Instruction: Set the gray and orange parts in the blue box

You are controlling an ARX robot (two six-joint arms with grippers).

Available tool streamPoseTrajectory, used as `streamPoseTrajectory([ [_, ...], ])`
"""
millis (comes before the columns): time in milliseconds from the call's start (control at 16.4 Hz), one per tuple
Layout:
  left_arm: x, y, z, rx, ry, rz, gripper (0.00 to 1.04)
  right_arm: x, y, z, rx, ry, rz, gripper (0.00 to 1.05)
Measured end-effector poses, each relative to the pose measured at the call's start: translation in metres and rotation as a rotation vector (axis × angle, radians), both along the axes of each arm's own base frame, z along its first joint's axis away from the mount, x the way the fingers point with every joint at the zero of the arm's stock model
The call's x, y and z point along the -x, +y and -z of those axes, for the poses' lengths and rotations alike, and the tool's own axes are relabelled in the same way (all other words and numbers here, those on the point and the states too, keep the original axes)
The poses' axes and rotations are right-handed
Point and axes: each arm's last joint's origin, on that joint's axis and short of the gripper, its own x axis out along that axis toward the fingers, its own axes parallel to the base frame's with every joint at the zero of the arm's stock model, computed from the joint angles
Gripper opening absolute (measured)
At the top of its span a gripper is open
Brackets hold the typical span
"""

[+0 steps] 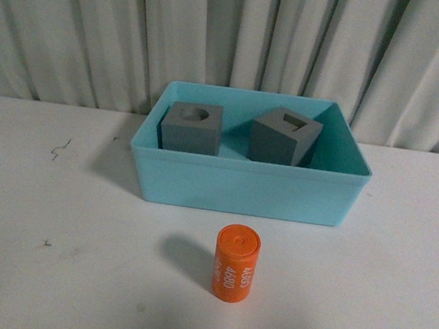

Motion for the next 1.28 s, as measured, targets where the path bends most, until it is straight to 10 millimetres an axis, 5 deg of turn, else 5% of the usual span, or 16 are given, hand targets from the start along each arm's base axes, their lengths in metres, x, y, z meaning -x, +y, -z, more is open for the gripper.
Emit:
streamPoseTrajectory([
  [304, 0.0, 0.0, 0.0, 0.0, 0.0, 0.0, 0.68, 0.0, 0.0, 0.0, 0.0, 0.0, 0.0, 0.98],
  [548, 0.0, 0.0, 0.0, -0.001, 0.0, 0.0, 1.0, 0.0, 0.0, 0.0, 0.0, 0.0, 0.0, 0.98],
  [791, 0.0, 0.0, 0.0, -0.001, 0.0, 0.0, 0.98, 0.0, 0.0, 0.002, -0.01, 0.034, 0.014, 0.98],
  [913, 0.0, 0.0, 0.0, -0.001, 0.001, -0.002, 0.98, -0.004, -0.001, 0.0, -0.08, 0.403, 0.194, 0.98],
  [1034, 0.0, 0.0, 0.0, -0.001, 0.0, -0.001, 0.98, -0.013, -0.014, -0.004, -0.145, 0.522, 0.291, 0.98],
  [1095, 0.0, 0.0, 0.0, -0.001, 0.001, 0.002, 0.98, -0.028, -0.035, -0.017, -0.159, 0.518, 0.213, 0.98],
  [1278, 0.0, 0.0, 0.0, -0.001, 0.0, 0.001, 0.98, -0.066, -0.05, -0.031, -0.008, 0.581, -0.099, 0.98],
])
